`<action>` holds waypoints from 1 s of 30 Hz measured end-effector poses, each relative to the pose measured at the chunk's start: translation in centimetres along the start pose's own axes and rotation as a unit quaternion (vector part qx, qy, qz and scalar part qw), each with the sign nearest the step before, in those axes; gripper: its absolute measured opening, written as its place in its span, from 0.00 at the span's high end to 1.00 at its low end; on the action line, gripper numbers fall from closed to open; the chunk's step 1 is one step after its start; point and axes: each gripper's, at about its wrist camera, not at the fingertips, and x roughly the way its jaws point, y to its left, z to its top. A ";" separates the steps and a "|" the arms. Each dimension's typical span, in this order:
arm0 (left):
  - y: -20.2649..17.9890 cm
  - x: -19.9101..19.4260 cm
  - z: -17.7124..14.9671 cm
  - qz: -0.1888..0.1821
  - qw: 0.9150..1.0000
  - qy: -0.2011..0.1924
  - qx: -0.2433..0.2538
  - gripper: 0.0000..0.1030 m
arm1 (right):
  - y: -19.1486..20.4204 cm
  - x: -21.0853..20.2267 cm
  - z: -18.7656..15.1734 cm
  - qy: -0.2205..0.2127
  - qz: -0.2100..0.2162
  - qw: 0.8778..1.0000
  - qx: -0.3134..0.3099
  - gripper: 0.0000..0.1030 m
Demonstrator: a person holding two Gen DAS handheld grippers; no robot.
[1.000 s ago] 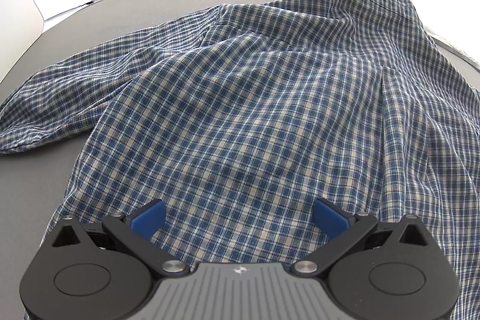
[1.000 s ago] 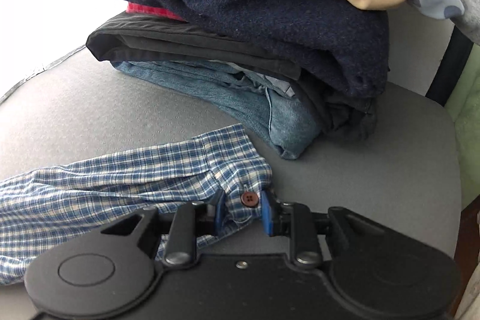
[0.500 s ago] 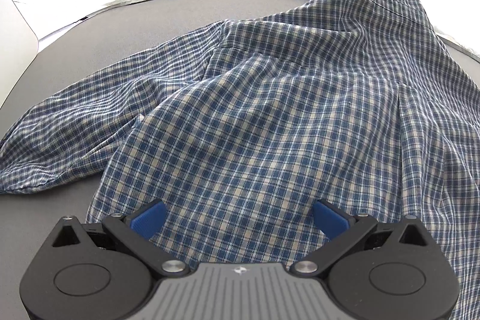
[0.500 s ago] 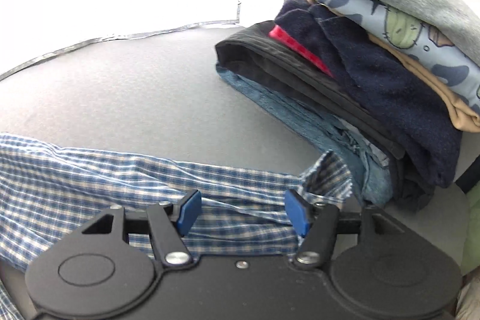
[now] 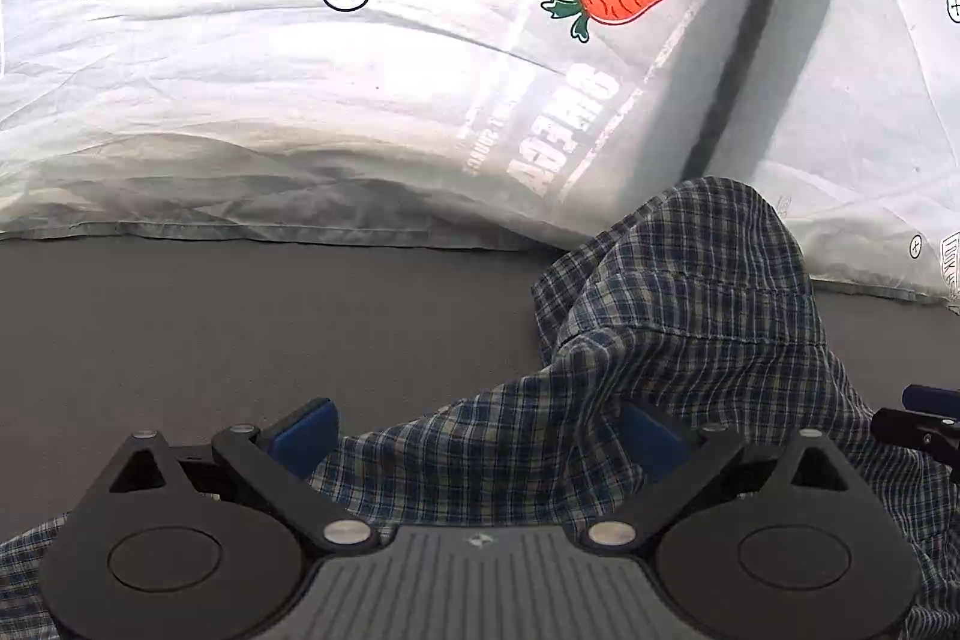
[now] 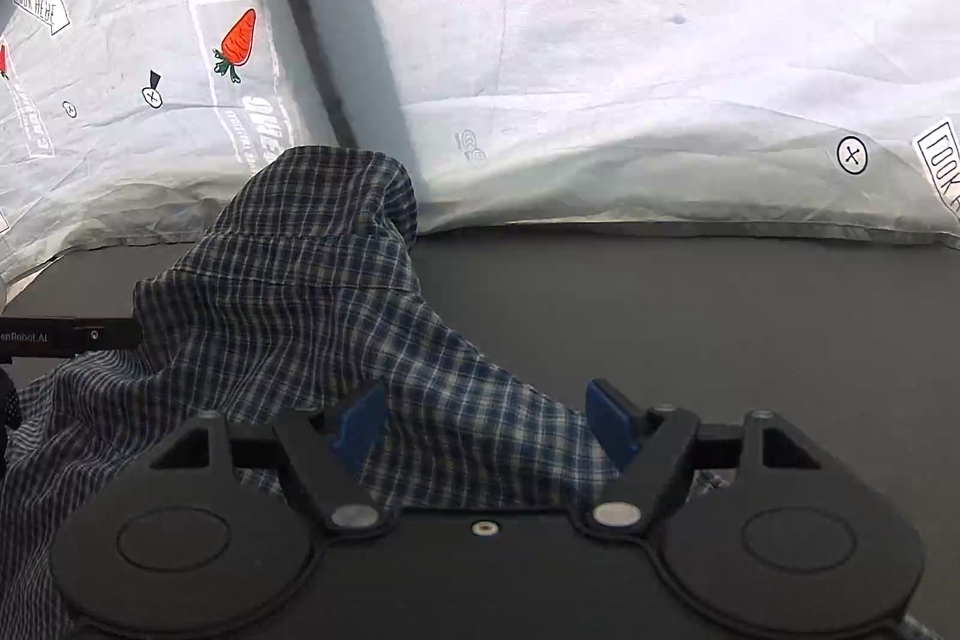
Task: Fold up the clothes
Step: 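Grasp the shirt with both grippers, lift it and lay it flat again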
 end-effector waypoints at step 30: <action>3.7 -18.0 -19.5 0.120 0.992 0.015 -0.019 0.28 | 1.2 -14.1 -15.1 0.010 -0.147 0.989 -0.023 0.98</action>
